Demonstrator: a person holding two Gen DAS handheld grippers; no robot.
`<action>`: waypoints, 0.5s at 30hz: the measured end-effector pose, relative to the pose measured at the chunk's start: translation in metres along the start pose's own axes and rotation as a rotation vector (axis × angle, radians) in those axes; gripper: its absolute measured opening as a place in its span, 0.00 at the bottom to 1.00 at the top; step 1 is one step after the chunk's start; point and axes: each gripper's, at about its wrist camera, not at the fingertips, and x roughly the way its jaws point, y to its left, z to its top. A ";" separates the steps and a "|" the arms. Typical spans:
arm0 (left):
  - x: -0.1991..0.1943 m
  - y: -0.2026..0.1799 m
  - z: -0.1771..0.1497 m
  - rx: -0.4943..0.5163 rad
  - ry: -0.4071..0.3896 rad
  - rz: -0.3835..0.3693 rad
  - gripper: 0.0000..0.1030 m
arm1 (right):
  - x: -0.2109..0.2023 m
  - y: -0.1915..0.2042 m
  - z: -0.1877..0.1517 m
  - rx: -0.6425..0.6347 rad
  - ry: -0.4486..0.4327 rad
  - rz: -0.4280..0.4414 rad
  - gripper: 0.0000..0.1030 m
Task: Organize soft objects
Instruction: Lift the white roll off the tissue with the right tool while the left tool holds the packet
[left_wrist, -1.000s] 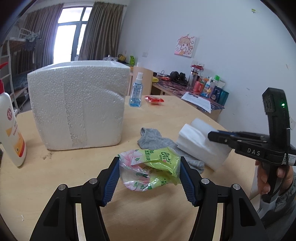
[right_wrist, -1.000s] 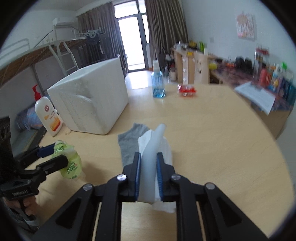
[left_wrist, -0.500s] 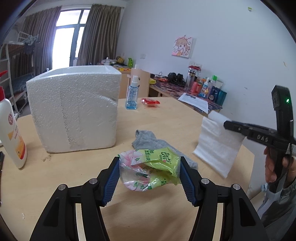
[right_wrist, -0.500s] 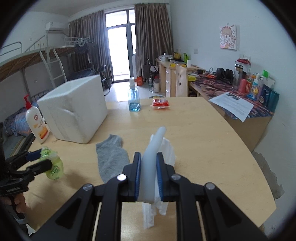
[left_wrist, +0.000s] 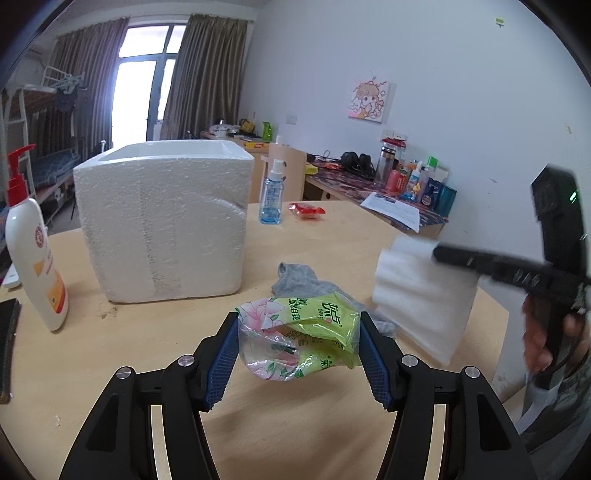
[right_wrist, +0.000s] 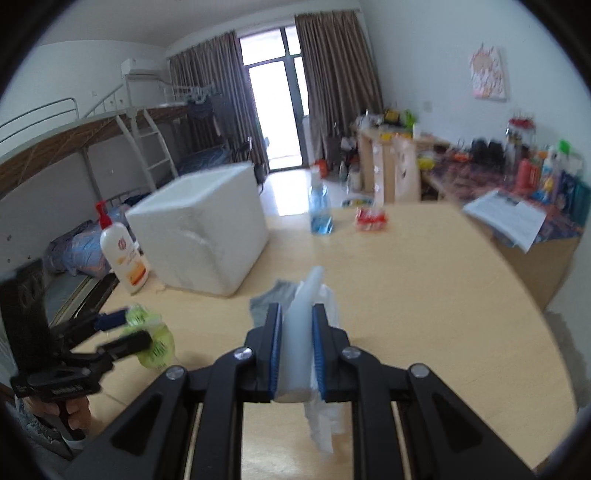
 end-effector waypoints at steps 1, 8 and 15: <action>0.000 0.000 0.000 -0.003 0.002 0.003 0.61 | 0.007 -0.001 -0.004 0.006 0.015 0.004 0.19; 0.005 -0.006 0.002 0.004 0.014 0.003 0.61 | 0.051 -0.030 -0.041 0.052 0.159 -0.082 0.19; 0.017 -0.009 0.003 0.010 0.031 -0.012 0.61 | 0.036 -0.048 -0.045 0.069 0.148 -0.166 0.19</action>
